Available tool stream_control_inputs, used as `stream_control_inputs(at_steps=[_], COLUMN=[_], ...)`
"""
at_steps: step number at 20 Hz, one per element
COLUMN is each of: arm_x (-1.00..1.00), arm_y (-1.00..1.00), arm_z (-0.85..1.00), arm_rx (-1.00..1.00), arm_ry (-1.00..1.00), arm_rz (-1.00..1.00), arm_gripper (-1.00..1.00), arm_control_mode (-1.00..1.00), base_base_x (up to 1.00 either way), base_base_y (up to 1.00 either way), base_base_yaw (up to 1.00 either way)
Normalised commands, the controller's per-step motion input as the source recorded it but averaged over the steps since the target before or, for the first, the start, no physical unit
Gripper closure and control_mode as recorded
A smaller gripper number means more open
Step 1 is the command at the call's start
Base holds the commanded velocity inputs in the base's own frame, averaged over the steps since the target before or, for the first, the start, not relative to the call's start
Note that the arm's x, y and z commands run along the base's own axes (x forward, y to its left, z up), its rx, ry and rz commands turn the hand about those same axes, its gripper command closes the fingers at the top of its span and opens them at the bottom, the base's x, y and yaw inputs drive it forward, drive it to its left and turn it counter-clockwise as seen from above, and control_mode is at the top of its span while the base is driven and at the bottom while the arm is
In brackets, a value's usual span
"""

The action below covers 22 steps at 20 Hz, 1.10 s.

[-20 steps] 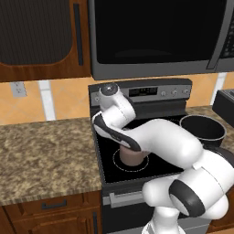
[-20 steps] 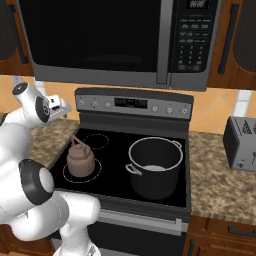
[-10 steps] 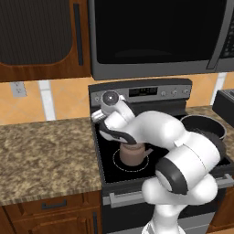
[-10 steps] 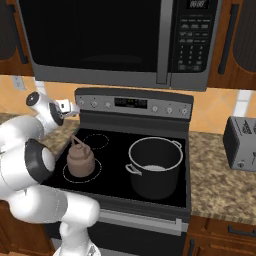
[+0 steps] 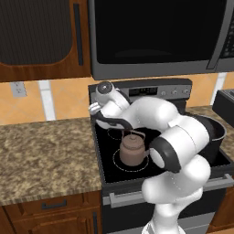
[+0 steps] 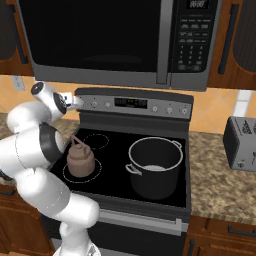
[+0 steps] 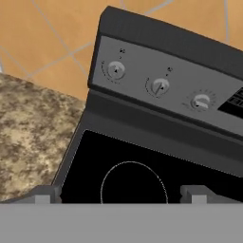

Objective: Pick the kettle from the counter and place it on a stove burner. Then turn the burner on.

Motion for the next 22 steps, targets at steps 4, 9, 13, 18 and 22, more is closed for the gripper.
stream_control_inputs(at_steps=[4,9,13,18,22], arm_x=[0.63,0.56,0.59,0.52,0.50], arm_y=[0.00,0.02,0.17,0.24,0.14], arm_z=[-0.01,0.00,0.00,0.00,-0.03], arm_rx=[0.00,0.00,0.00,0.00,0.00], arm_ry=[0.00,0.00,0.00,0.00,0.00], arm_rz=[0.00,0.00,-0.02,-0.06,-0.06], arm_gripper=[-1.00,-1.00,-1.00,-1.00,-1.00], arm_control_mode=[-1.00,-1.00,-1.00,-1.00,-1.00], base_base_x=[0.00,0.00,0.00,0.00,0.00], base_base_y=[0.00,0.00,0.00,0.00,0.00], base_base_yaw=[0.00,0.00,0.00,0.00,0.00])
